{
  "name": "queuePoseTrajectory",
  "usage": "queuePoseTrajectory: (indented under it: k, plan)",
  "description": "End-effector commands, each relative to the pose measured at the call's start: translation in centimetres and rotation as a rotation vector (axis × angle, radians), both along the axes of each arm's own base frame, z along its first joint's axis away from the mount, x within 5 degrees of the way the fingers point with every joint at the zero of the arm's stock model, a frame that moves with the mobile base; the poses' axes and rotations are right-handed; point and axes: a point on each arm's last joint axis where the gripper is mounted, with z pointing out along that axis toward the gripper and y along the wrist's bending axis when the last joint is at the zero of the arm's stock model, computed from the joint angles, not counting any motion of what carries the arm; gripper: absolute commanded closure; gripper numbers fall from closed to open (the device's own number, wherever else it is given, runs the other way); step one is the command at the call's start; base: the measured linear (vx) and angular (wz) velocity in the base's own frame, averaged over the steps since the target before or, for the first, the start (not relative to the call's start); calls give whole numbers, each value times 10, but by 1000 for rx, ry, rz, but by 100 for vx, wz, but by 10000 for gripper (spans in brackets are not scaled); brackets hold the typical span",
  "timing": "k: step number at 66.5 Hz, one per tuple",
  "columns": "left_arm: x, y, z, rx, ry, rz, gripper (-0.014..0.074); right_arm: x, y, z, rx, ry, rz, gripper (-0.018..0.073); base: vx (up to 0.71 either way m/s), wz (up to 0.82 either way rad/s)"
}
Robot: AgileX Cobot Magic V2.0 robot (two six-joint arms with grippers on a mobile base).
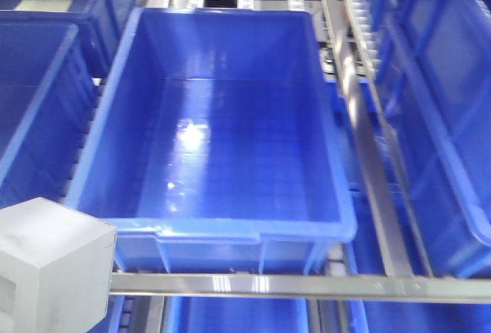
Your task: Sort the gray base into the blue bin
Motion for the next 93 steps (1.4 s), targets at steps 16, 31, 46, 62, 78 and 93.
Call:
queuePoseTrajectory:
  k: [16,31,46,62,78,93]
  plan:
    - [-3,-1,19,-73,-110,-30,603,0,0,6,-16,-78,6,564,12,11]
    - [-3,-1,19,-73,-110,-30,603,0,0,6,-16,-79,6,564,13,3]
    - [-3,-1,19,-73,-110,-30,603,0,0,6,-16,-79,6,564,12,-3]
    - [-3,-1,19,-73,-110,-30,603,0,0,6,-16,-79,6,564,8,-2]
    - [-3,-1,19,-73,-110,-30,603,0,0,6,-16,-79,6,564,4,-3]
    - [-3,-1,19,-73,-110,-30,603,0,0,6,-16,-79,6,564,0,0]
